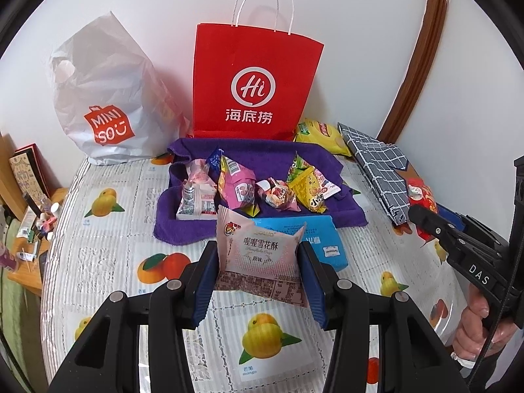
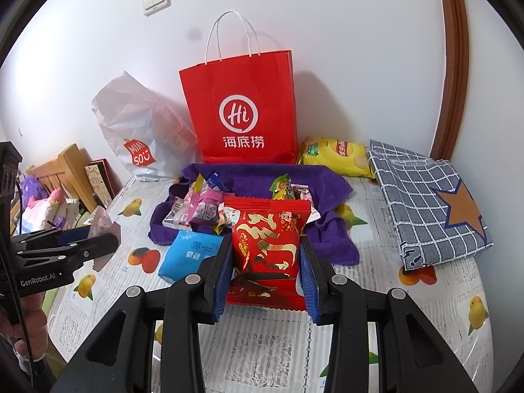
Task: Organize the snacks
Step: 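Carry the red packet with the right tool while the left tool carries the pink packet to the towel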
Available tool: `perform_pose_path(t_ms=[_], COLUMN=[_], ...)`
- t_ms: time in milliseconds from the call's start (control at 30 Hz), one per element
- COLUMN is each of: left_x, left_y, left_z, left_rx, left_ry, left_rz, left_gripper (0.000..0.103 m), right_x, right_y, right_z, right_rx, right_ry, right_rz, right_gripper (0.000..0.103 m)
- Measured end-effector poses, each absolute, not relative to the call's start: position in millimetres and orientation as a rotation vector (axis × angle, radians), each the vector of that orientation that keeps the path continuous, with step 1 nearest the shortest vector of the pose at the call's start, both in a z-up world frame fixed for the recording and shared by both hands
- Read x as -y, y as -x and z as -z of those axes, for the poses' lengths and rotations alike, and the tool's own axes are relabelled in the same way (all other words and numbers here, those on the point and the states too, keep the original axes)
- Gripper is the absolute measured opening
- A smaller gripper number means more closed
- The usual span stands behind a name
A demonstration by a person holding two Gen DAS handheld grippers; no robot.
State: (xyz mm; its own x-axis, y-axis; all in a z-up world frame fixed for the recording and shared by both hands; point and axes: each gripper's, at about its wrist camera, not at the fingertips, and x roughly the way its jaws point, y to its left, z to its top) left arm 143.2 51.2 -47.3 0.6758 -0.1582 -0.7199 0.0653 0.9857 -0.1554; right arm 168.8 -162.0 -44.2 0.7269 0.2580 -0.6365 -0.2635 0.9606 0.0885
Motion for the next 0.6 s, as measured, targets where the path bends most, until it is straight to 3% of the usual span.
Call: perform_pose_path(t_ms=[600], left_x=[-53.2], left_y=[-165.3], left_z=[38.1], left_rx=[-0.810], left_ry=[0.120], left_rz=[0.128], left_gripper=[0.046], right_x=[157.6], right_y=[-187.2], right_z=[39.5], right_rx=[-0.693], right_ry=[0.015], right_rz=[-0.286], right_gripper=[0.038])
